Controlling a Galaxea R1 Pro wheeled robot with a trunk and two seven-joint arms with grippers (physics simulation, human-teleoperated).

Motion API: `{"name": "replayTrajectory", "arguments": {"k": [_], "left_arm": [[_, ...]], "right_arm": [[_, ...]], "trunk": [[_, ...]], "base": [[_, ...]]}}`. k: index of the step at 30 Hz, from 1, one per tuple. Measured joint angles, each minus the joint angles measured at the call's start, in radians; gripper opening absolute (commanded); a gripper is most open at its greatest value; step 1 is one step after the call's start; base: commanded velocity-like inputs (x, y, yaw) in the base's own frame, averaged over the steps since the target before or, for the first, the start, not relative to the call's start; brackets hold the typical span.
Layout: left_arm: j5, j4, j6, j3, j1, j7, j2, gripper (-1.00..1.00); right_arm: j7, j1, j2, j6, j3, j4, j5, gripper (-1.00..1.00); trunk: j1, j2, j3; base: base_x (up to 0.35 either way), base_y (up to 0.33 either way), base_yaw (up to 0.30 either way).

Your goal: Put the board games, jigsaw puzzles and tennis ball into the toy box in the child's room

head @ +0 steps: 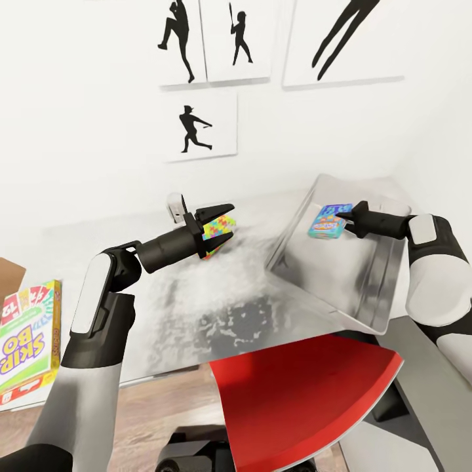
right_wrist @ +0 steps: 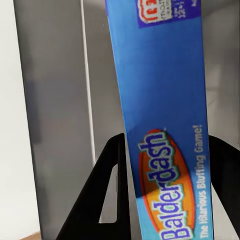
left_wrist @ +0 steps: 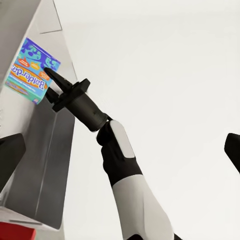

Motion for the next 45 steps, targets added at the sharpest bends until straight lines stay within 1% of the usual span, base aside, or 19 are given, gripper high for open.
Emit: {"name": "replayTrajectory", "arguments": {"k": [10, 28, 45], "left_arm": [[-0.001, 0.0, 0.0, 0.0, 0.0, 0.0, 0.0, 1.0], [-0.001, 0.0, 0.0, 0.0, 0.0, 0.0, -0.001, 1.0], [-0.002, 0.0, 0.0, -0.002, 0.0, 0.002, -0.001, 1.0]], "right_arm": [[0.001, 0.0, 0.0, 0.0, 0.0, -0.002, -0.001, -1.0], [0.002, -0.02, -0.001, 0.0, 0.0, -0.004, -0.004, -1.0], [0.004, -0.025, -0.001, 0.0, 0.0, -0.005, -0.001, -1.0]], "trunk": [[0.0, 0.0, -0.009], [0.0, 0.0, -0.011], [0.0, 0.0, -0.013]], "base": [[0.0, 0.0, 0.0], [0.0, 0.0, 0.0], [0.0, 0.0, 0.0]]}}
